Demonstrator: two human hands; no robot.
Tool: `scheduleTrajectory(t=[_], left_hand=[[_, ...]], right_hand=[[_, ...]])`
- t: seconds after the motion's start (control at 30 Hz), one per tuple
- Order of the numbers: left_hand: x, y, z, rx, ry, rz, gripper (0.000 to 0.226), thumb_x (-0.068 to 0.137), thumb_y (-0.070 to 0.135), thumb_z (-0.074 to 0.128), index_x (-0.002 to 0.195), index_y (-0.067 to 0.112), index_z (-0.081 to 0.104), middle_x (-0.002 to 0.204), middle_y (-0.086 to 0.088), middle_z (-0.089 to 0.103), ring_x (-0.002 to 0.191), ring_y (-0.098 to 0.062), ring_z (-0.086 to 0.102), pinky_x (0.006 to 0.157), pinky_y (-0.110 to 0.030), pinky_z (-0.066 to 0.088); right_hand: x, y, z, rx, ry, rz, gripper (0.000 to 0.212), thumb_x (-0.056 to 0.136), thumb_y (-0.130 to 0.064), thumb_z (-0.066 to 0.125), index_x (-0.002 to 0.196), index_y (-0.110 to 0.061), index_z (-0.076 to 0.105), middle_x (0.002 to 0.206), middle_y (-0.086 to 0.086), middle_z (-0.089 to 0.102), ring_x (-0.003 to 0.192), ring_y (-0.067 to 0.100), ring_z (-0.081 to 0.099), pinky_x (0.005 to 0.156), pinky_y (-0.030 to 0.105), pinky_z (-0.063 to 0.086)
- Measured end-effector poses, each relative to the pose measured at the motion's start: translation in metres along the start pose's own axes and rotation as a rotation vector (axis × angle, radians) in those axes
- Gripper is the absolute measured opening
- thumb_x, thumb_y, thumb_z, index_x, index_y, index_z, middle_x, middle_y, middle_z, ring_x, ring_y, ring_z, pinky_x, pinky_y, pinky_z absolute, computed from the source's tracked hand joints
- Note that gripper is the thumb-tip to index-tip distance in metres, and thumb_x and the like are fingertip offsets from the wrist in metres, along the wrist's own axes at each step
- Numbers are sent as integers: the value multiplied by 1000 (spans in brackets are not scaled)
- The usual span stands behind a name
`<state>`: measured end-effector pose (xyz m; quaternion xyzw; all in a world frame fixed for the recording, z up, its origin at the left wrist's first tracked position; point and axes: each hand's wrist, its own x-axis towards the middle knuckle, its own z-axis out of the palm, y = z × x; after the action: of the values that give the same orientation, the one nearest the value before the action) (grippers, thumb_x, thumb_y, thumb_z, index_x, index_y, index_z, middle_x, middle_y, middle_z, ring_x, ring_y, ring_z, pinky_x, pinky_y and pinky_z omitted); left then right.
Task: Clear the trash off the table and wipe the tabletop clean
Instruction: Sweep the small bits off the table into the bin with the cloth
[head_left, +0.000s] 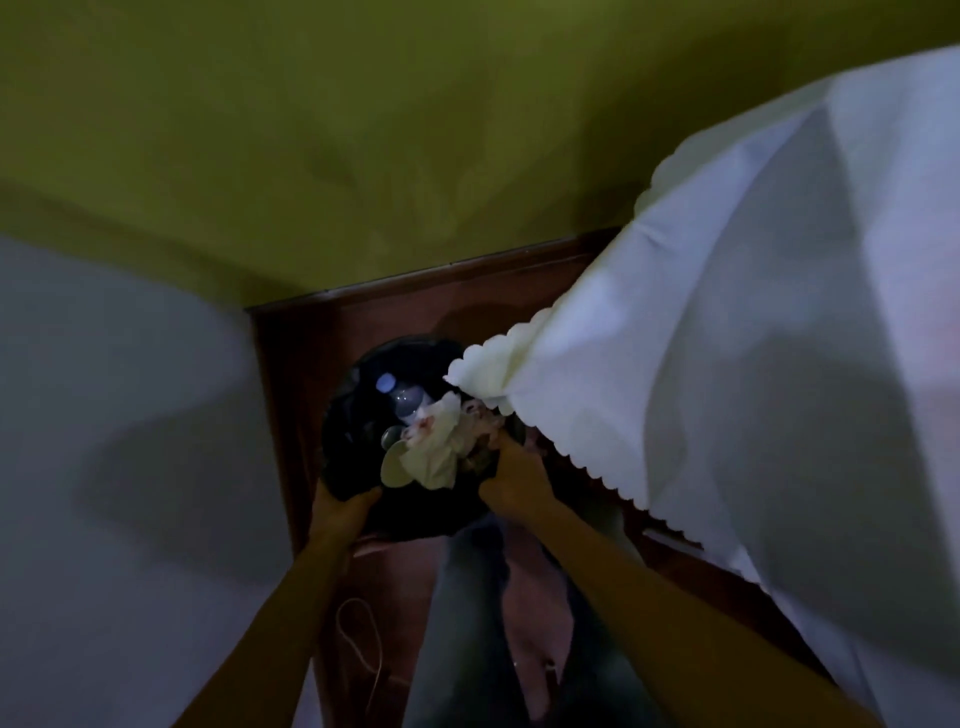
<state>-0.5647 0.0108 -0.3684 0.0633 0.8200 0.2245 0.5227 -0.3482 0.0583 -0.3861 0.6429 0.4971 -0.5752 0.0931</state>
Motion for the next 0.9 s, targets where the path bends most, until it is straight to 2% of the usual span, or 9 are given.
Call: scheduleTrajectory(t=[0.13,0.2,0.3,0.4,0.5,0.63,0.73,0.83,0.9], left_hand=[[-47,2,-46,-4,16,39,66,74,-2,67,137,11,52,125,-16,62,100,-29,63,77,-44,57],[-65,-3,-66,-35,55,48,68,67,8,63,133,24,54,122,-19,64,101,-36,66,79,-60,57],[-78,-21,-99,-77,97,98,61,67,5,60,121,31,58,110,-15,68,97,-38,68,78,-65,56],[-112,-14,-123,-127,149,147,64,60,2,57,121,22,60,110,-20,67,101,-42,66,75,-58,59],[-138,0,-134,-209,155,159,52,75,-15,51,120,10,57,104,-17,66,88,-33,65,55,-37,61],[-118,-2,-129,-188,80,219,71,63,10,57,133,22,55,130,-18,62,113,-39,63,81,-59,58],[-156,37,-98,-159,-28,272,68,70,4,57,138,12,51,125,-11,61,108,-32,62,56,-34,60],[-187,64,-60,-70,-108,443,65,65,1,58,128,15,57,118,-9,64,104,-25,62,80,-35,54],[-198,70,-33,18,-183,492,66,61,5,58,126,18,59,115,-5,67,103,-21,63,81,-30,52]], right_hand=[[-59,-27,4,39,28,-21,61,78,-11,61,137,-13,46,114,14,67,106,36,63,85,31,48],[-83,-41,8,39,26,-46,73,79,-7,61,147,-14,35,122,15,64,111,37,61,91,35,50],[-110,-64,16,78,15,-103,84,80,-6,61,154,-15,23,138,15,55,126,36,53,105,40,45],[-131,-92,19,80,-14,-149,89,82,-19,62,157,-18,15,152,13,42,137,33,43,114,39,35],[-145,-106,18,83,-35,-117,92,89,-15,59,159,-31,1,152,13,43,133,35,47,110,37,40],[-162,-100,0,139,56,-131,94,88,-13,59,157,-39,0,149,10,47,128,33,53,105,35,45],[-179,-80,-26,189,180,-99,96,86,-17,64,158,-37,3,152,7,43,135,30,47,108,30,39],[-201,-45,-56,268,255,-37,96,86,-20,66,158,-38,4,148,8,49,130,31,51,102,28,41],[-212,-14,-69,282,305,-33,97,85,-22,68,158,-35,6,145,8,53,126,32,56,100,31,45]])
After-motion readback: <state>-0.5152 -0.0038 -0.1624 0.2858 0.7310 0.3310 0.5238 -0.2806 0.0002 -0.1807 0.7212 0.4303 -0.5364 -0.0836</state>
